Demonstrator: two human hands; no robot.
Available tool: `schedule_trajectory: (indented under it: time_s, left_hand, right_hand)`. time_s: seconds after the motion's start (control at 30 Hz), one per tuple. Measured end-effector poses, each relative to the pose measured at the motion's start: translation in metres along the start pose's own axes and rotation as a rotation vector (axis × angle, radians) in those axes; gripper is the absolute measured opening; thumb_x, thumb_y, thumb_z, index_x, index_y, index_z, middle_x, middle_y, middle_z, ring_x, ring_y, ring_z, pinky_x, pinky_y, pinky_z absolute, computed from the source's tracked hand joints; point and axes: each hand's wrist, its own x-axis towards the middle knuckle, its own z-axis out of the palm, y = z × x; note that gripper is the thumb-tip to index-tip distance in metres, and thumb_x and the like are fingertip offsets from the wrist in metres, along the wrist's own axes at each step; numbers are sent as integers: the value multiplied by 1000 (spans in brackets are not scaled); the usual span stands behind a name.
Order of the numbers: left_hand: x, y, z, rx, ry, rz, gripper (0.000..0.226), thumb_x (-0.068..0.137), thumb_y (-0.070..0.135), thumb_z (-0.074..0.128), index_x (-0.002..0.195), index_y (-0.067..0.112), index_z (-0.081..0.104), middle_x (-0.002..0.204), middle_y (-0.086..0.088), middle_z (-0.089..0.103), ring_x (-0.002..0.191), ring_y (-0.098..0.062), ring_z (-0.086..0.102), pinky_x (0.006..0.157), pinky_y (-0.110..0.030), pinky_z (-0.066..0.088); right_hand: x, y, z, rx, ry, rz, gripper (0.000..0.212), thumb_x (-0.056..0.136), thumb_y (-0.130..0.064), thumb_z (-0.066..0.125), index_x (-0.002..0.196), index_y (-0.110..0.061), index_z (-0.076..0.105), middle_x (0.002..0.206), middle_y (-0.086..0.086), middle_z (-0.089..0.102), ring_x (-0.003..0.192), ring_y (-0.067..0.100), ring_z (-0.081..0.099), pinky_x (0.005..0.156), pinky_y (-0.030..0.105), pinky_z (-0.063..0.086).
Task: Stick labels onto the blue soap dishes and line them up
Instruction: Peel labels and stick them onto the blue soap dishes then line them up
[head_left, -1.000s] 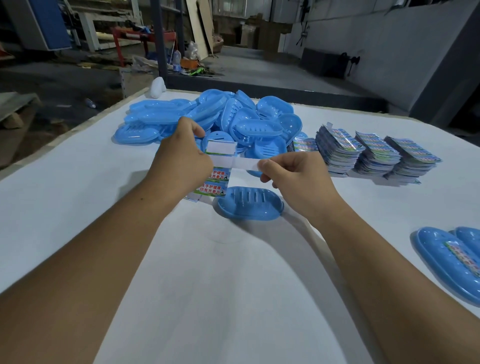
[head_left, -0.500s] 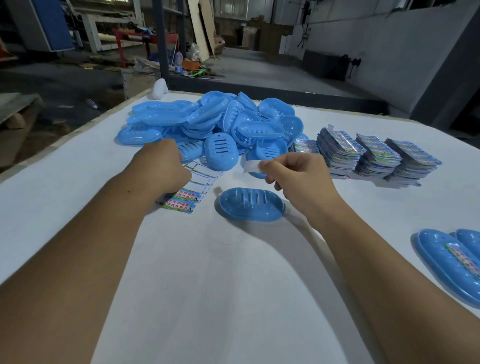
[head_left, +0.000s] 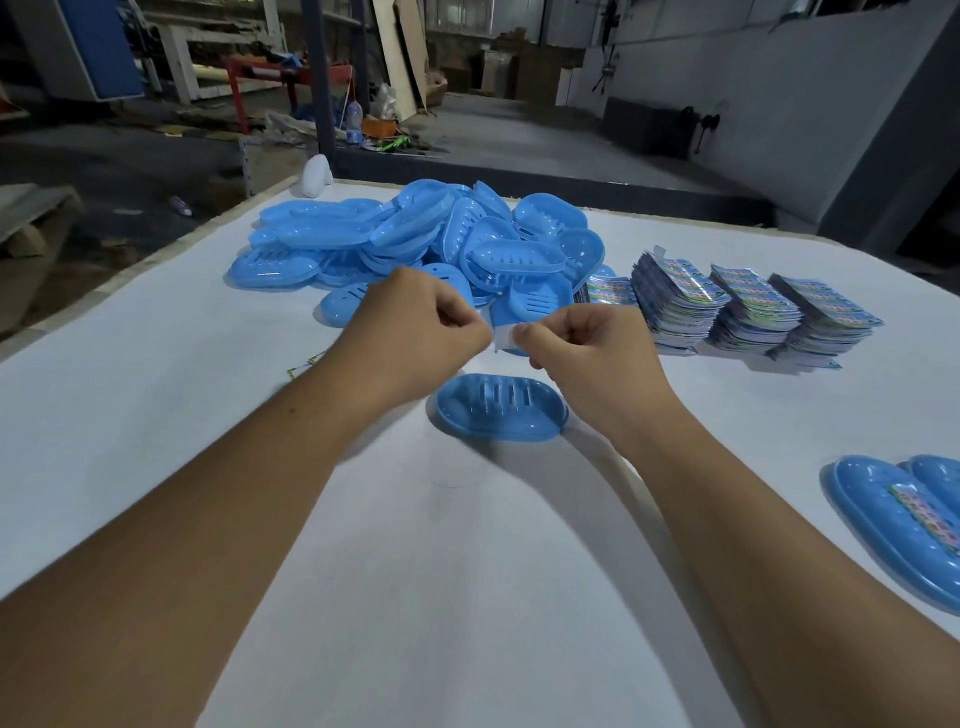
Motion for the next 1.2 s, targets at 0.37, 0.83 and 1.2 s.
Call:
schedule_trajectory:
  time_s: [0.37,0.83,1.2]
  left_hand:
    - [-3,-5,9,-299,-157,-71,4,81,40,77,80,39,80,71,17,73,65,9,63,71,-27,46]
    - [0,-4,9,-285,-85,-145,17,77,50,81,74,33,81,56,20,65,49,11,55,53,-20,38]
    - [2,-2,8,-241,-10,-209,27,78,39,79,68,14,77,46,13,55,38,-2,42,56,-25,36]
  right_hand:
    - [2,-1,-2,15,-23,-28,21,81,-24,78,64,-13,73,57,2,56,59,13,46,59,30,39]
    - [2,2,-5,-23,-140,-68,31,99,-33,64,81,-12,79,80,16,72,60,16,52,60,32,43]
    - [8,5,-10,-87,-32,58,25,84,-32,77,63,-18,75,66,3,72,51,5,50,60,28,46]
